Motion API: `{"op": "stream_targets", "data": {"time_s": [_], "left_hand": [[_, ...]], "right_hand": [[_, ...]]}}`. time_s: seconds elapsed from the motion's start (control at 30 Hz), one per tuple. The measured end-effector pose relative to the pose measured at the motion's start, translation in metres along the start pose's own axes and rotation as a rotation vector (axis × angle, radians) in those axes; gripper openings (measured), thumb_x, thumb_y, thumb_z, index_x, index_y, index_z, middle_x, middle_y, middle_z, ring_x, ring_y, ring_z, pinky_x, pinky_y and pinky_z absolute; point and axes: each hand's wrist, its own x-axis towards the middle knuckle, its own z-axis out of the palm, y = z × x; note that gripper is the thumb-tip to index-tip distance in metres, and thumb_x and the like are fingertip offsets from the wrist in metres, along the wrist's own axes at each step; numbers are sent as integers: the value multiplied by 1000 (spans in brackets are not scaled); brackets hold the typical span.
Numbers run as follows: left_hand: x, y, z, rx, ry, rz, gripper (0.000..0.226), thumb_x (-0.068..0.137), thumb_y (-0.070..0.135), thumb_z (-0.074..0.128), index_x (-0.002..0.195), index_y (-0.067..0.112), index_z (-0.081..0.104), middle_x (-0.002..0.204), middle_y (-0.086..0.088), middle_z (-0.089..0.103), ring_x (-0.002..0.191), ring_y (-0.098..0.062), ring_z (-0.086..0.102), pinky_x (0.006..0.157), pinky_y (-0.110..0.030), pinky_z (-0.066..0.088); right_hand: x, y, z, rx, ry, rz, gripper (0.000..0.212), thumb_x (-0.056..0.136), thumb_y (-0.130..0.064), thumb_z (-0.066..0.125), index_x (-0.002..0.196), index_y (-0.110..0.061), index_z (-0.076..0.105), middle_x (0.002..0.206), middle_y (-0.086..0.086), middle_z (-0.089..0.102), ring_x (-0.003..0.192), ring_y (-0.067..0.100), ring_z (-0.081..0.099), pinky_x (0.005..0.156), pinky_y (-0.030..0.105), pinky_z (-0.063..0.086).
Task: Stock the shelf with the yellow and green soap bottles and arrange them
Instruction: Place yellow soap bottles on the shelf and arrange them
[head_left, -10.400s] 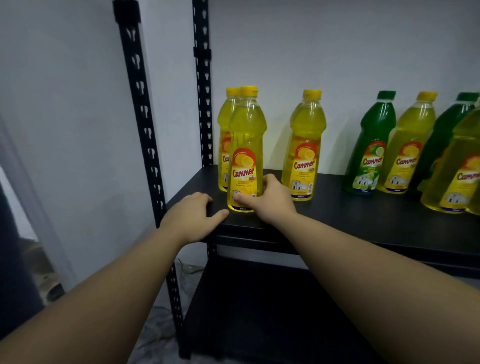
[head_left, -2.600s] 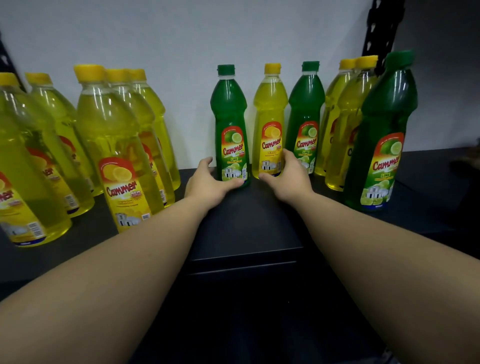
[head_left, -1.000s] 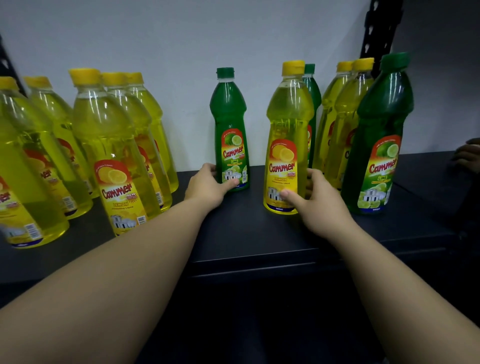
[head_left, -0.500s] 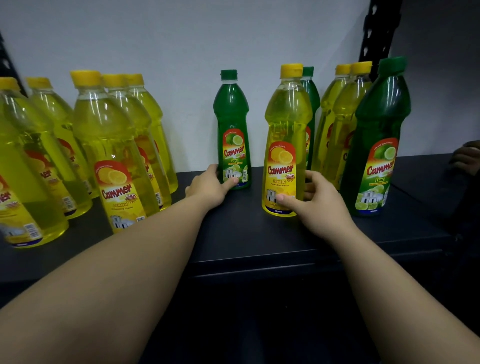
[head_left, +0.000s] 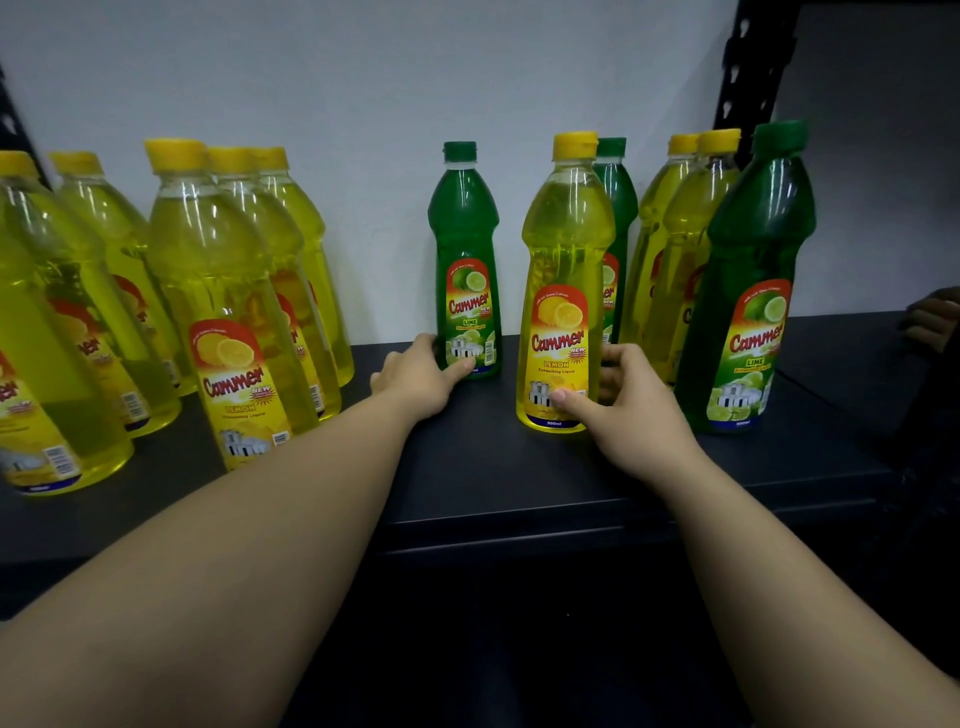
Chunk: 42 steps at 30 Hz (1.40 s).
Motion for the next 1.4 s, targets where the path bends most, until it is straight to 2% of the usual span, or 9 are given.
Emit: {"op": "stream_targets", "data": {"time_s": [0.17, 0.3, 0.4, 0.5, 0.6, 0.73, 0.93, 1.13, 1.4], "left_hand": [[-2, 3, 0, -12, 21, -7, 77, 90, 73, 58, 150, 27, 42, 148, -1, 57, 138, -30, 49, 110, -53, 40], [-9, 2, -3, -186, 75, -24, 78, 89, 62, 70, 149, 21, 42, 139, 1, 62, 132, -27, 55, 110, -51, 44], [-23, 2, -7, -402, 181, 22, 43, 91, 41, 76, 122, 20, 57, 111, 4, 66, 109, -21, 65, 89, -33, 51], [-41, 10, -16, -666, 7, 117, 21, 90, 30, 73, 107, 20, 65, 106, 0, 71, 96, -18, 69, 80, -30, 52], [-60, 16, -21, -687, -247, 259, 41, 87, 32, 79, 123, 17, 63, 116, -4, 72, 99, -14, 71, 78, -18, 54], [-69, 12, -18, -573, -264, 326, 84, 66, 42, 96, 137, 24, 54, 117, 7, 73, 101, -6, 73, 87, -27, 61], [-69, 10, -20, -543, -201, 333, 82, 64, 42, 97, 134, 27, 56, 113, 8, 75, 99, -7, 74, 83, -26, 61], [-68, 11, -19, -555, -195, 325, 78, 66, 39, 96, 133, 27, 57, 109, 8, 76, 94, -4, 74, 73, -16, 58], [-67, 12, -19, -583, -191, 302, 79, 61, 41, 98, 128, 29, 58, 108, 9, 75, 93, -2, 74, 76, -21, 59]], "right_hand": [[2, 2, 0, -5, -4, 0, 72, 84, -41, 81, 143, -24, 42, 132, -5, 65, 113, 13, 66, 96, 40, 57], [3, 3, 1, -27, -8, -20, 69, 86, -41, 80, 142, -26, 44, 132, -5, 64, 113, 12, 65, 93, 34, 56], [6, 0, 0, -58, -11, -35, 73, 84, -43, 80, 146, -25, 46, 127, -2, 61, 103, 9, 64, 84, 28, 54], [9, -3, 1, -35, -39, -42, 72, 85, -38, 82, 146, -20, 48, 104, -12, 62, 89, 2, 63, 73, 20, 51], [9, -6, 6, -19, -57, -44, 70, 82, -33, 85, 142, -20, 50, 100, -17, 63, 90, 3, 66, 78, 26, 57], [9, -2, 8, -5, -95, -74, 52, 78, -29, 89, 120, -24, 58, 106, -11, 71, 97, 9, 71, 90, 42, 61], [3, -4, 9, -62, -123, -140, 46, 82, -35, 85, 118, -39, 55, 101, -26, 66, 102, 4, 67, 94, 37, 57], [5, 2, 14, -221, -28, -62, 59, 82, -55, 79, 130, -26, 59, 112, -8, 67, 104, 11, 64, 88, 34, 55], [58, 8, 8, -88, 253, 205, 60, 88, -36, 78, 136, -10, 53, 131, 9, 64, 120, 29, 61, 92, 35, 49]]}}
